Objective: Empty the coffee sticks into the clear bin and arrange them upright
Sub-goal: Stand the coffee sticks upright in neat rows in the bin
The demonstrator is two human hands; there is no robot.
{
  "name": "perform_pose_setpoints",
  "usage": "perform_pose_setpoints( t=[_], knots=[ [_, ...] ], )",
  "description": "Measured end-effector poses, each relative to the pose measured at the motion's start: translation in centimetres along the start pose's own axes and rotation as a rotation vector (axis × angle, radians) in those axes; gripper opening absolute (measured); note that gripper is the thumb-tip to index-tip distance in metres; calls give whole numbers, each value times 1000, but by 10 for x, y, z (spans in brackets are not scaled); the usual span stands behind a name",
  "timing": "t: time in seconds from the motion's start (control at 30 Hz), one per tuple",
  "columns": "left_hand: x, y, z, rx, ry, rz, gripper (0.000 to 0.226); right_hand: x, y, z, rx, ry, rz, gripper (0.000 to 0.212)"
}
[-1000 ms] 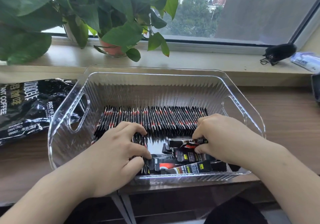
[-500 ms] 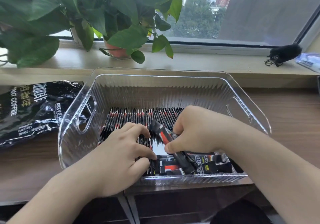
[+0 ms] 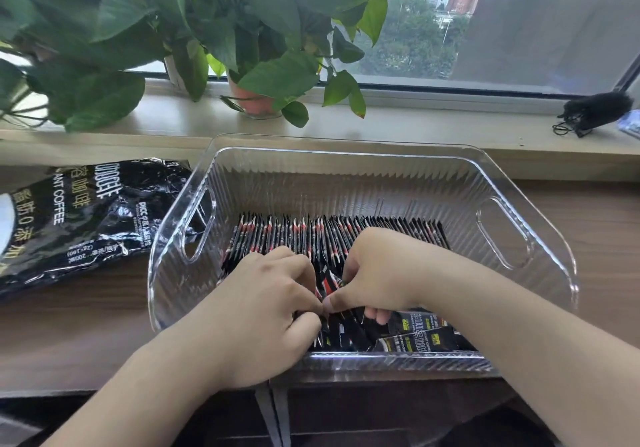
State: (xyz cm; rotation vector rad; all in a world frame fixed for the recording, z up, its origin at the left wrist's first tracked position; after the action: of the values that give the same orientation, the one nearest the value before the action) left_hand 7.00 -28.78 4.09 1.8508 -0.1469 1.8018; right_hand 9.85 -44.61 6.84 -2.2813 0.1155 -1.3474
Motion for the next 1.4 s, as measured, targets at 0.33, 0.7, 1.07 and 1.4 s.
perform_pose_setpoints(
  t=[0.33,0.7,1.07,1.4],
  knots=[
    [1,-1,-1,2,38,-24,48,-10,0,-15,-17,51,119,25],
    [0,0,0,18,-30,72,62,-6,6,-25,-26,-88,271,26],
    [1,3,1,43,-64,137,74,-11,14,-17,-38,-65,356,12],
    [2,3,0,24,-104,59,65,-26,14,-6,23,83,370,10]
  ],
)
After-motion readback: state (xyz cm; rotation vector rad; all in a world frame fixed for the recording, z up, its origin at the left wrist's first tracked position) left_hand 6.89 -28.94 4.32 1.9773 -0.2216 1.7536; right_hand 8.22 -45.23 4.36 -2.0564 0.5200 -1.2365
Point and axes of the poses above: each hand's wrist, its own z-axis towards the middle knuckle, its own x-axis out of the back of the hand, y = z × x, the point moved 3 cm from there along z, towards the middle knuckle, and after that the axes turned 10 degrees about x, right-handed, at the moved point
